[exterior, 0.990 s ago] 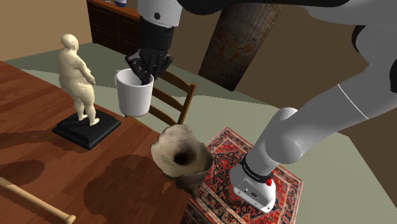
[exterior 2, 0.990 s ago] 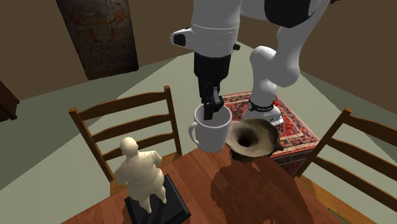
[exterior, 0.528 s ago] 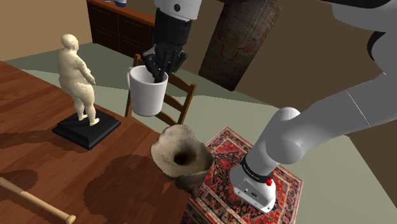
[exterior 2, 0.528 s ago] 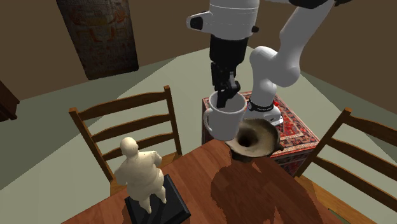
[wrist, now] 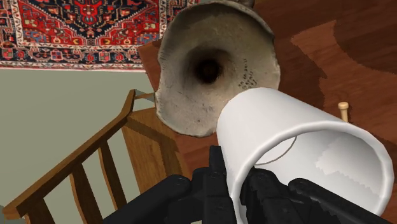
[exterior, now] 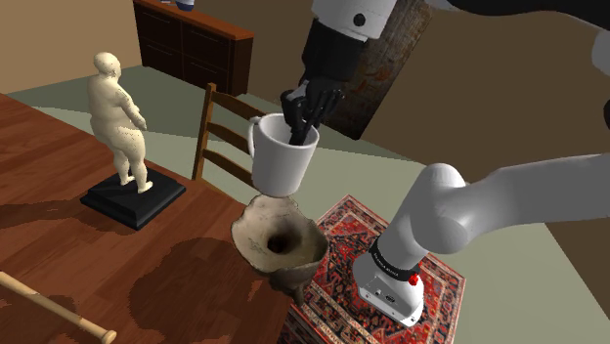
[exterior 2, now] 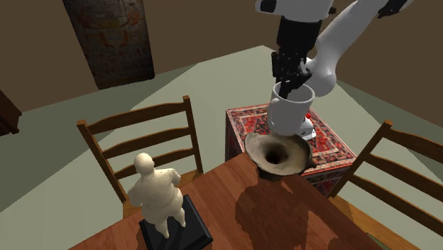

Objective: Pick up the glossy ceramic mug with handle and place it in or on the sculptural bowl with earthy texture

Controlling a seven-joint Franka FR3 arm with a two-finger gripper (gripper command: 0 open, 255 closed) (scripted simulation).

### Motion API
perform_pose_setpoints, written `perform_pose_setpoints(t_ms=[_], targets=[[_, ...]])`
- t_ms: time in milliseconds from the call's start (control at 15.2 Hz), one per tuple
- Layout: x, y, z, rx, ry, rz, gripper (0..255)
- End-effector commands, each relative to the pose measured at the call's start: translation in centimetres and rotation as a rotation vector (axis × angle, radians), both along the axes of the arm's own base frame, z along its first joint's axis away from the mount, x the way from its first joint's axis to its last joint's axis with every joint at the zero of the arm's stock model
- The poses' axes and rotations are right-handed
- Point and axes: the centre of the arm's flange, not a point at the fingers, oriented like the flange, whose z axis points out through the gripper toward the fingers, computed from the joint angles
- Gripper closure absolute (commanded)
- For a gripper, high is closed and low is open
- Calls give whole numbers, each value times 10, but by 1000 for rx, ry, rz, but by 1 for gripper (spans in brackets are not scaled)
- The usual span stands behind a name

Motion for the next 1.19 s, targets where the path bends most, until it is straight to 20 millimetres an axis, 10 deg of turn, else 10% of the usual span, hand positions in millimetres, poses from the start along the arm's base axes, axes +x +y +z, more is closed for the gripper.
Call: perform_pose_setpoints(t_ms=[0, 1122], targets=[[-15, -8, -7, 0, 1, 0, 255], [-15, -8, -96, 0, 1, 0, 255]])
